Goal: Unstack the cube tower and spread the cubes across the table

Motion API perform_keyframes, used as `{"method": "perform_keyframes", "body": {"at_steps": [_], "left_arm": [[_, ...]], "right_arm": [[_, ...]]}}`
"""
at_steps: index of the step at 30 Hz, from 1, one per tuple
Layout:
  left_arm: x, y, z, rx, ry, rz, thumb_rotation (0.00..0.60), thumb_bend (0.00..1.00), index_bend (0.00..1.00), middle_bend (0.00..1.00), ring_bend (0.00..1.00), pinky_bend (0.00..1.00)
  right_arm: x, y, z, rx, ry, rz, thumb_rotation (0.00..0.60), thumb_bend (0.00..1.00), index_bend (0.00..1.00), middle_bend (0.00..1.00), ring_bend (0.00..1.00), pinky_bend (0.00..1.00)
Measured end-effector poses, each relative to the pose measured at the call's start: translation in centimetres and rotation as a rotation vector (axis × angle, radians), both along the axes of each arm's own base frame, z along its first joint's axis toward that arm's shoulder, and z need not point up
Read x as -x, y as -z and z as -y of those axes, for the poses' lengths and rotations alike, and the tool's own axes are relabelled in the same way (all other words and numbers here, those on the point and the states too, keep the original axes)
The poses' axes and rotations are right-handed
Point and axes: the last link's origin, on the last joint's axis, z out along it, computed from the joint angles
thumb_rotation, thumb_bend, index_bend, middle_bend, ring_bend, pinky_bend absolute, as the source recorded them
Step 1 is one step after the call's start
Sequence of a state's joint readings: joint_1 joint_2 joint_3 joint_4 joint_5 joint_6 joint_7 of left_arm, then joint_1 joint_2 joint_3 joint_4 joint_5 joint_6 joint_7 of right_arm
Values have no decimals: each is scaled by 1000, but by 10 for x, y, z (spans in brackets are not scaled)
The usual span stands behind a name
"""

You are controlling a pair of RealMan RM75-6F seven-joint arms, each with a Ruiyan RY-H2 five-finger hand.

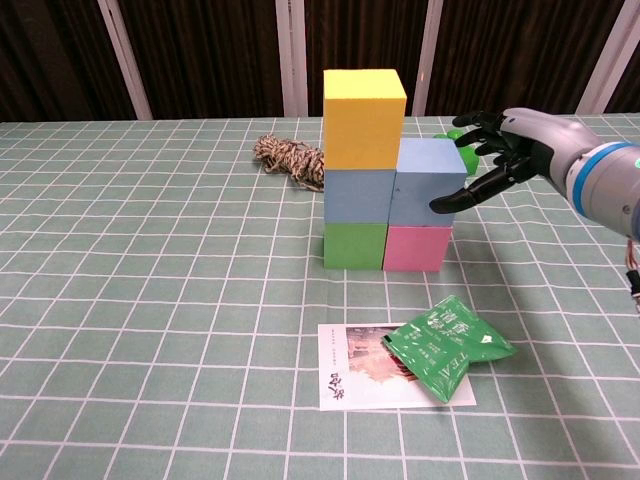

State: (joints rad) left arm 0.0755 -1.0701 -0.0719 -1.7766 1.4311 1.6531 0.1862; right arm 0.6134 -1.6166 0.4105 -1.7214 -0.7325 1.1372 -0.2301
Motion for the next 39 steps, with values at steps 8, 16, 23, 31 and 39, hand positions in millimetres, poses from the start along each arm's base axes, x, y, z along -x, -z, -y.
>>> {"method": "perform_keyframes", "body": {"at_steps": [8, 16, 23, 31, 39], "left_arm": [[2, -3, -2, -7, -14, 11, 600, 169, 135, 0, 0, 0], [3, -7, 0, -16, -14, 19, 600, 169, 135, 0, 0, 0], [3, -7, -1, -16, -16, 17, 600, 169, 136, 0, 0, 0], [2, -5, 1, -15, -10, 17, 600, 169, 136, 0, 0, 0], [2, -7, 3, -22, -10, 18, 600, 169, 136, 0, 0, 0]], "right_arm": [[-5, 5, 1, 8, 3, 5, 600, 148, 72, 327, 161, 0], [-9, 7, 2, 29, 4, 26, 600, 149, 132, 518, 329, 0], [-2, -1, 4, 87, 35, 49, 600, 148, 135, 540, 356, 0], [40, -33, 14, 184, 90, -65, 600, 148, 135, 540, 356, 0], [117, -65, 21, 215, 203, -157, 600, 148, 158, 540, 356, 0]]}}
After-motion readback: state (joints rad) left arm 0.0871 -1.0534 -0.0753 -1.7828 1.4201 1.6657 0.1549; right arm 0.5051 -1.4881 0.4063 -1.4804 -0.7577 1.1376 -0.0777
